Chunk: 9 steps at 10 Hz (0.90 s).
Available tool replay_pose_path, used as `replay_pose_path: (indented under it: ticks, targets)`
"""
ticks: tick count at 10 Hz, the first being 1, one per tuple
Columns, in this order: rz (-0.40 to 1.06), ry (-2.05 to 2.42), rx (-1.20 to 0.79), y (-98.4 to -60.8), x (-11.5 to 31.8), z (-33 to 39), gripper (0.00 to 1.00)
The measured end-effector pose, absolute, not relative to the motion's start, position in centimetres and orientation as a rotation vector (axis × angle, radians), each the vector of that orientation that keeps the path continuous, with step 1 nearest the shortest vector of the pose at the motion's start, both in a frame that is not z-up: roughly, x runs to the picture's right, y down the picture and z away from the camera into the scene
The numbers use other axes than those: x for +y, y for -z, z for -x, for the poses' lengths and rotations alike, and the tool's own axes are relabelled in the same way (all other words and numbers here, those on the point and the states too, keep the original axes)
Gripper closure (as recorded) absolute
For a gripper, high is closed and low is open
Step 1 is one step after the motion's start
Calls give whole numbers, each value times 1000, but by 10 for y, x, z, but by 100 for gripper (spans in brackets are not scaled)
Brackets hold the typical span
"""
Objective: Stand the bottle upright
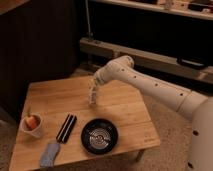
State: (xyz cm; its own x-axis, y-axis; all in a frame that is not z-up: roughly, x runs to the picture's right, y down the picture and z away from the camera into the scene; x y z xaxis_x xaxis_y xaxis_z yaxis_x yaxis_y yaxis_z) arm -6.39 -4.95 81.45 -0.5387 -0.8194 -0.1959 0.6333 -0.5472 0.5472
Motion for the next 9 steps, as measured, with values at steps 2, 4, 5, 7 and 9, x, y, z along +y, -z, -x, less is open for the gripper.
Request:
replay_pose_path:
  ticks: [2,4,5,7,9]
  targets:
    - [-562,2104,-521,-814,-51,57,62]
    - [-567,2108,-518,-813,-51,60,62]
    - [-567,2106,-512,-813,-51,60,60]
    - [-562,2103,-490,-813,-49,60,41]
    - [-546,2128,-463,-812,-46,61,22]
